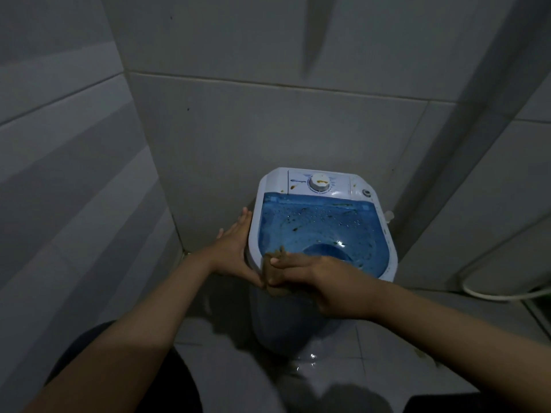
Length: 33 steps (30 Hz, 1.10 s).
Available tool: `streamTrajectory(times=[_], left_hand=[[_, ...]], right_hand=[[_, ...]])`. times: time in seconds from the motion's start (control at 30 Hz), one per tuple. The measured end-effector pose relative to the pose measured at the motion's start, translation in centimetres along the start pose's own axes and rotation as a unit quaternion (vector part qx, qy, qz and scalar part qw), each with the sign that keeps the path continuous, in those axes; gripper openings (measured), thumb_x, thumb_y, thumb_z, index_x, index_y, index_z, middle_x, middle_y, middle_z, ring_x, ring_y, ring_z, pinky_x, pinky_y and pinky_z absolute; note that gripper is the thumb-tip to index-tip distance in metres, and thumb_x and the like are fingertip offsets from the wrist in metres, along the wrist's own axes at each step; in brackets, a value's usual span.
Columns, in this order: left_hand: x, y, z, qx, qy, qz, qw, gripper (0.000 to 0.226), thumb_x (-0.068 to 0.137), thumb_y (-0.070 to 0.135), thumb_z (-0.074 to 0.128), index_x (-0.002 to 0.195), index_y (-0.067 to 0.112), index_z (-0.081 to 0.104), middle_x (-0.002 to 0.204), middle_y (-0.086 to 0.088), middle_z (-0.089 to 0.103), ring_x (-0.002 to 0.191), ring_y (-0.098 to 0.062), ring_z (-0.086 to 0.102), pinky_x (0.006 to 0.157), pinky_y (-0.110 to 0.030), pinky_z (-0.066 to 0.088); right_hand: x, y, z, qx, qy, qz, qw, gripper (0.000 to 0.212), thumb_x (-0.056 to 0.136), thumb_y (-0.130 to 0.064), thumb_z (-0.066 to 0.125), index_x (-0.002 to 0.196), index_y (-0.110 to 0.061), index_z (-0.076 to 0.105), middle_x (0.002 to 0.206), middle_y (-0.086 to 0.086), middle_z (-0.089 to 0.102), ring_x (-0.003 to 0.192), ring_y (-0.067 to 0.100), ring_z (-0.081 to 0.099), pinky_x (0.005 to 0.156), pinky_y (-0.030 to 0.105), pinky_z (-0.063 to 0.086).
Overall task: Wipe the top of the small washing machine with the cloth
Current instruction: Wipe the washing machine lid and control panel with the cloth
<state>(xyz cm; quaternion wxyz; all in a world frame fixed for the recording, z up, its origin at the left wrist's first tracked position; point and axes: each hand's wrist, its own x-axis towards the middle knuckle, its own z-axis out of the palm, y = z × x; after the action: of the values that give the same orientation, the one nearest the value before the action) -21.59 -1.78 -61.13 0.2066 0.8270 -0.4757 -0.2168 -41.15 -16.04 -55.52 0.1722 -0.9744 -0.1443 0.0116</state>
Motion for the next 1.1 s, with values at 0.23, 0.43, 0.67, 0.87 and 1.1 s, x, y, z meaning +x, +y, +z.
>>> streamTrajectory(times=[0.23, 0.43, 0.67, 0.87, 1.1], left_hand=[[-0.1, 0.2, -0.2, 0.017, -0.005, 0.007, 1.000, 0.153, 0.032, 0.079, 0.074, 0.146, 0.036, -0.019, 0.158, 0.001, -0.021, 0.143, -0.020, -0.022, 0.111, -0.061, -0.008], [-0.7, 1.3, -0.4, 0.000, 0.018, 0.023, 1.000, 0.148, 0.037, 0.081, 0.069, 0.147, 0.031, -0.018, 0.159, 0.000, -0.020, 0.142, -0.018, -0.025, 0.112, -0.060, -0.009], [-1.4, 2.9, 0.1, 0.034, 0.026, 0.021, 0.999, 0.152, 0.037, 0.094, 0.049, 0.143, 0.019, -0.030, 0.152, -0.007, -0.034, 0.142, -0.020, -0.025, 0.114, -0.046, -0.010], [-1.0, 3.0, 0.6, 0.037, 0.029, 0.016, 0.999, 0.151, 0.043, 0.088, 0.058, 0.142, 0.019, -0.031, 0.151, -0.006, -0.038, 0.140, -0.020, -0.031, 0.114, -0.044, -0.010], [-0.9, 3.2, 0.6, 0.035, 0.026, 0.010, 0.999, 0.152, 0.043, 0.085, 0.061, 0.141, 0.018, -0.033, 0.150, -0.005, -0.039, 0.139, -0.019, -0.032, 0.111, -0.040, -0.014]], right_hand=[[-3.6, 0.2, -2.5, 0.001, -0.045, 0.009, 0.999, 0.035, 0.087, -0.011, 0.054, 0.118, -0.028, 0.057, 0.136, -0.005, 0.053, 0.128, 0.010, 0.047, 0.107, 0.034, 0.041], [-6.5, 0.8, -4.1, -0.055, -0.082, 0.030, 0.995, 0.050, 0.080, 0.004, 0.048, 0.116, -0.029, 0.058, 0.134, -0.005, 0.054, 0.125, 0.013, 0.049, 0.101, 0.035, 0.044], [-8.2, 0.9, -6.8, -0.005, -0.087, 0.106, 0.991, 0.050, 0.081, 0.006, 0.046, 0.112, -0.031, 0.060, 0.121, -0.013, 0.063, 0.111, -0.001, 0.056, 0.094, 0.016, 0.046], [-5.4, 5.0, -10.0, 0.015, 0.131, 0.211, 0.968, 0.052, 0.077, 0.011, 0.054, 0.115, -0.023, 0.061, 0.094, -0.019, 0.063, 0.082, 0.002, 0.063, 0.079, 0.025, 0.055], [0.8, 12.7, -10.8, -0.095, 0.223, 0.358, 0.902, 0.056, 0.074, -0.003, 0.065, 0.127, -0.014, 0.050, 0.123, 0.018, 0.059, 0.110, 0.036, 0.055, 0.087, 0.043, 0.048]])
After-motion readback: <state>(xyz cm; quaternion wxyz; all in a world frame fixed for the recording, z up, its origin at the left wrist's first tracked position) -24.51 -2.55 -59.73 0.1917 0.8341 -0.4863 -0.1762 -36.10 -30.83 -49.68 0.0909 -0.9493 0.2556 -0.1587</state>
